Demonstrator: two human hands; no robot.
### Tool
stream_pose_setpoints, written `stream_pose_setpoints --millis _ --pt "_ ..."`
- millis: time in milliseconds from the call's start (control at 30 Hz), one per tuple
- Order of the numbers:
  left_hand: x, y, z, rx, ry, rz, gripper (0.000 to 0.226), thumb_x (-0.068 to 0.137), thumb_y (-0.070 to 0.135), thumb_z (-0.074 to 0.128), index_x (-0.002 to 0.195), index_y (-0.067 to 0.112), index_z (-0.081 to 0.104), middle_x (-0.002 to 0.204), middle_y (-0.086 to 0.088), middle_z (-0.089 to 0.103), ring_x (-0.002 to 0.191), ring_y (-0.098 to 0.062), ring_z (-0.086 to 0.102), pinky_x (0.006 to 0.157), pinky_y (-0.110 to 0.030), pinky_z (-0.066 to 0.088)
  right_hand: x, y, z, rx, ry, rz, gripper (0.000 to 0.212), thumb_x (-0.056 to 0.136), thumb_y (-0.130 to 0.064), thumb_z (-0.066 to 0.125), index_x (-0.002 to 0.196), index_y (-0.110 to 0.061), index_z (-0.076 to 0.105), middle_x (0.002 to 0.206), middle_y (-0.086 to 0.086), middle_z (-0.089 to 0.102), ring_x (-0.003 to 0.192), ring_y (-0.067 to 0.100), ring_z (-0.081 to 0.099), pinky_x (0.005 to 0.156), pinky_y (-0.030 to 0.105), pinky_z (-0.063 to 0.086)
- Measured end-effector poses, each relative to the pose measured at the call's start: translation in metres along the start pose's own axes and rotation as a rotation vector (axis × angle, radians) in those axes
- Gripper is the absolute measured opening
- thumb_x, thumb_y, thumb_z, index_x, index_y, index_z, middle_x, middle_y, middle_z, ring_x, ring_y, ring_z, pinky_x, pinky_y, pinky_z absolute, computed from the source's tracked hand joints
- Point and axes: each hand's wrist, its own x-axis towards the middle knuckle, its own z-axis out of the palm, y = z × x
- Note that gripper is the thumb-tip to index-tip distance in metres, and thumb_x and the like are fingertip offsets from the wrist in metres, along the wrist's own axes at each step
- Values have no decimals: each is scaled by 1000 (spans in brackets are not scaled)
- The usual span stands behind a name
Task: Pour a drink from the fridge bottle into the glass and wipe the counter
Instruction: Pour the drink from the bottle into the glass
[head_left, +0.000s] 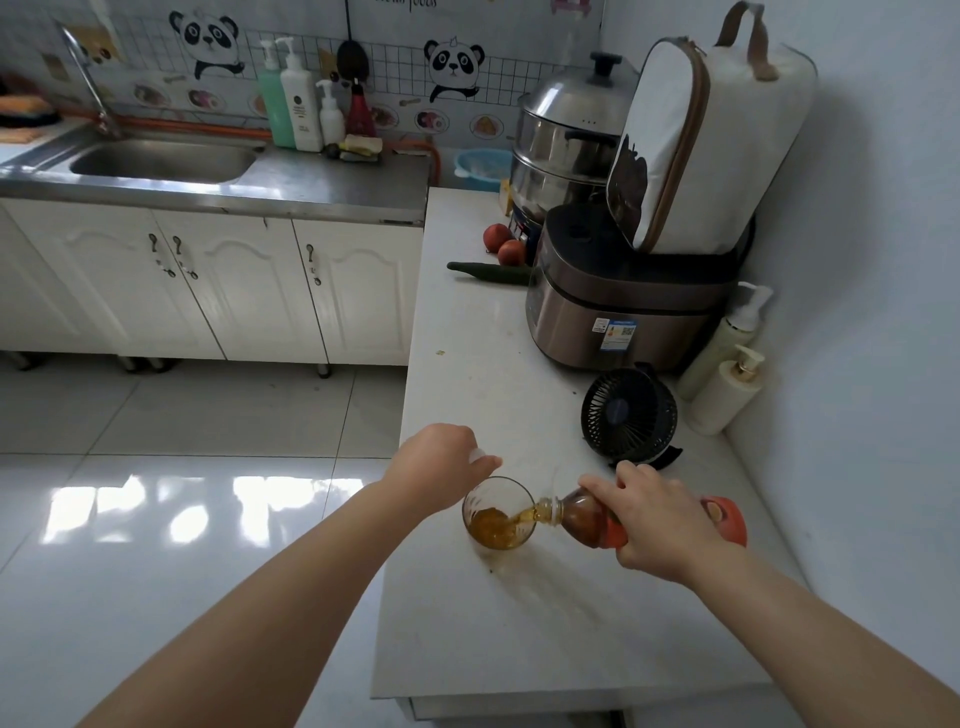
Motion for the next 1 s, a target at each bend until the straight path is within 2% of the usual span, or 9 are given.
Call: stream_pose_setpoints --millis 133,533,667,767,867,1000 --pt "0 1 0 0 -4 -1 39 93 46 46 83 9 56 94 -12 67 77 -20 55 63 -28 41 1 0 -2 -13 -2 -7 67 75 -24 62 132 -35 28 114 1 41 104 20 42 80 33 39" --pt "-3 2 0 -20 -14 -19 42 92 46 47 92 6 62 97 -11 68 87 -25 61 66 -30 43 0 0 0 12 11 -5 67 74 -25 62 131 -36 28 111 0 42 101 19 42 81 33 40" --pt "-4 5 -1 -16 -22 -18 39 92 45 47 78 9 55 90 -11 66 77 -21 55 58 -25 38 -1 -1 2 72 25 16 70 73 -27 62 133 -37 27 107 -1 39 101 20 43 79 32 39" --pt "-5 9 -4 -35 -26 0 38 93 43 47 70 13 47 80 -8 62 72 -20 53 55 -25 35 -1 -3 5 207 57 58 74 68 -28 63 134 -37 30 96 -5 33 98 19 43 77 30 41" --pt "-6 16 -9 -69 -19 37 43 93 44 47 63 14 43 64 -1 48 67 -21 47 52 -27 31 -2 -7 4 430 127 124 77 64 -32 68 133 -38 35 95 -4 38 91 14 42 71 27 42" --pt "-6 38 -26 -178 13 82 36 93 45 46 83 12 57 82 -8 61 81 -26 57 67 -34 42 -3 -10 -5 722 226 179 80 60 -33 77 129 -39 37 101 -1 45 90 16 49 73 25 43"
